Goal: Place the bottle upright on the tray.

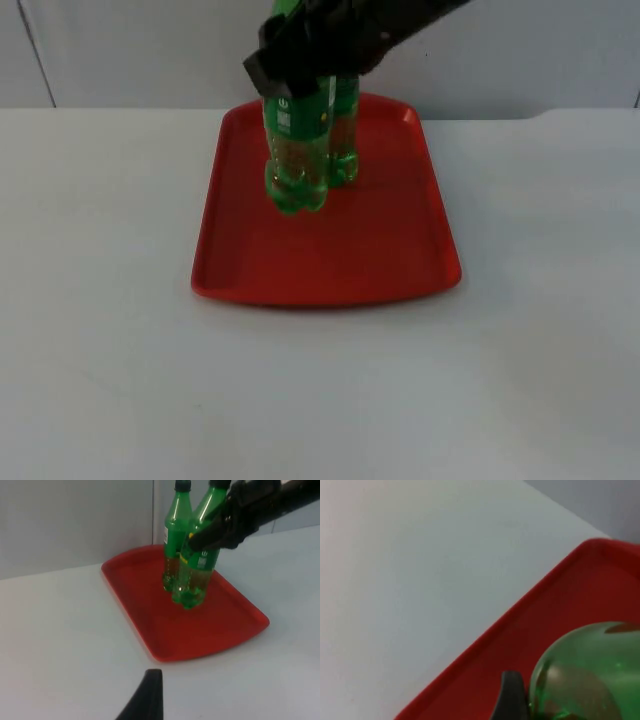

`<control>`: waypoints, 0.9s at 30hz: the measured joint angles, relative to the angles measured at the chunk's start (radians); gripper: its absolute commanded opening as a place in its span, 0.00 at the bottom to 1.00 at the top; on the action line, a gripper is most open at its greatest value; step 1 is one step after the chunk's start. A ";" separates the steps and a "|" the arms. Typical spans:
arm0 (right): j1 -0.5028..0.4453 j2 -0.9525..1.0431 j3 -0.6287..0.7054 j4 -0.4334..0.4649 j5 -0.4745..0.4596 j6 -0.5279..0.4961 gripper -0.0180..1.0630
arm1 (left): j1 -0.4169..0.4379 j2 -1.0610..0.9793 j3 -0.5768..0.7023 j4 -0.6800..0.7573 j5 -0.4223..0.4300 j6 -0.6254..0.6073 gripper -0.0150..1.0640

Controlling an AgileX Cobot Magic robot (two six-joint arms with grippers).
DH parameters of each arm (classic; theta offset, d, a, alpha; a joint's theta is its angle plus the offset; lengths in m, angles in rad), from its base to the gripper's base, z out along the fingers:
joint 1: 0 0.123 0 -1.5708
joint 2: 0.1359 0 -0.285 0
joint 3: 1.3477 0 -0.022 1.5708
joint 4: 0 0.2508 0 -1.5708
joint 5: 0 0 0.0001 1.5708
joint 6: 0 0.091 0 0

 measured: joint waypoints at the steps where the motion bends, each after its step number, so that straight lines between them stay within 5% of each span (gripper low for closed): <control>1: 0.000 0.015 0.000 0.000 -0.006 0.000 0.02 | 0.000 0.000 0.000 0.000 0.000 0.000 0.86; 21: 0.000 0.092 0.000 0.007 -0.065 0.020 0.04 | 0.000 0.000 0.000 0.000 0.000 0.000 0.86; 26: 0.000 0.092 0.000 0.007 -0.063 0.020 0.26 | 0.000 0.000 0.000 0.000 0.000 0.000 0.86; 27: 0.000 0.092 0.000 0.007 -0.061 0.020 0.42 | 0.000 0.000 0.000 0.000 0.000 0.000 0.86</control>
